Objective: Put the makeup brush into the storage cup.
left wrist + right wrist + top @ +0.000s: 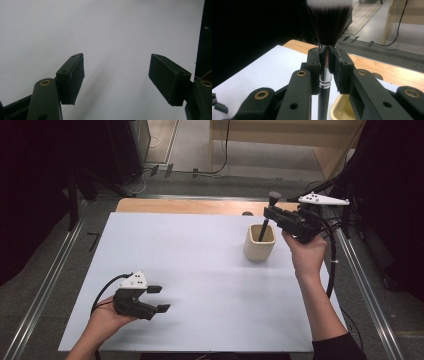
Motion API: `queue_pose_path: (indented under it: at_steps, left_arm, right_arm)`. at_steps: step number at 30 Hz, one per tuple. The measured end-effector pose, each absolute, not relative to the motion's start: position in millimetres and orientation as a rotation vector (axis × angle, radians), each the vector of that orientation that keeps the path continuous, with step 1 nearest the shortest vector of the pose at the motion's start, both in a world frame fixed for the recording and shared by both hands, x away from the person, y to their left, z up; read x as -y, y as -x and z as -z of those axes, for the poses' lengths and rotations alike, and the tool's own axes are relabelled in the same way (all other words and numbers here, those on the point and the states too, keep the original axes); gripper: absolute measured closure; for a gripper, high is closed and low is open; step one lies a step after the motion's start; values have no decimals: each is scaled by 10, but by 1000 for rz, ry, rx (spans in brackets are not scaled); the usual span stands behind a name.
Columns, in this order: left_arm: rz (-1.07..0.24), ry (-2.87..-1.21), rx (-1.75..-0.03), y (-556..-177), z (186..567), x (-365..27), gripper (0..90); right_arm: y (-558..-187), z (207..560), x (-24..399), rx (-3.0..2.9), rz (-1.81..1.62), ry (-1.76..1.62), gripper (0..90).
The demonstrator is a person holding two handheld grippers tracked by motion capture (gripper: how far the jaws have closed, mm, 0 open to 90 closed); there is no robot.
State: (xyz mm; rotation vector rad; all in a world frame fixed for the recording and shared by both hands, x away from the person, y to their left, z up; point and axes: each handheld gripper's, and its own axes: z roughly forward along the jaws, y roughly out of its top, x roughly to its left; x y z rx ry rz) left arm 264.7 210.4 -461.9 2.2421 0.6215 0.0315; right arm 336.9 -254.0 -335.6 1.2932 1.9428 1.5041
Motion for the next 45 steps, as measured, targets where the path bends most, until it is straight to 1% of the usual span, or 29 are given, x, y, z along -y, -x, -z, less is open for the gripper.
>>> queue_pose_path:
  at_steps: [15, 45]
  left_arm:
    - [-30, -2247, -618, -2644, 4619, -2098, 292]
    - [-31, -2254, -617, -2638, 4621, -2096, 291]
  right_arm:
    - [-3472, 3432, 2582, -1878, -1467, -1299, 778]
    - [-3681, 3752, 2626, -1826, -1381, -1350, 775]
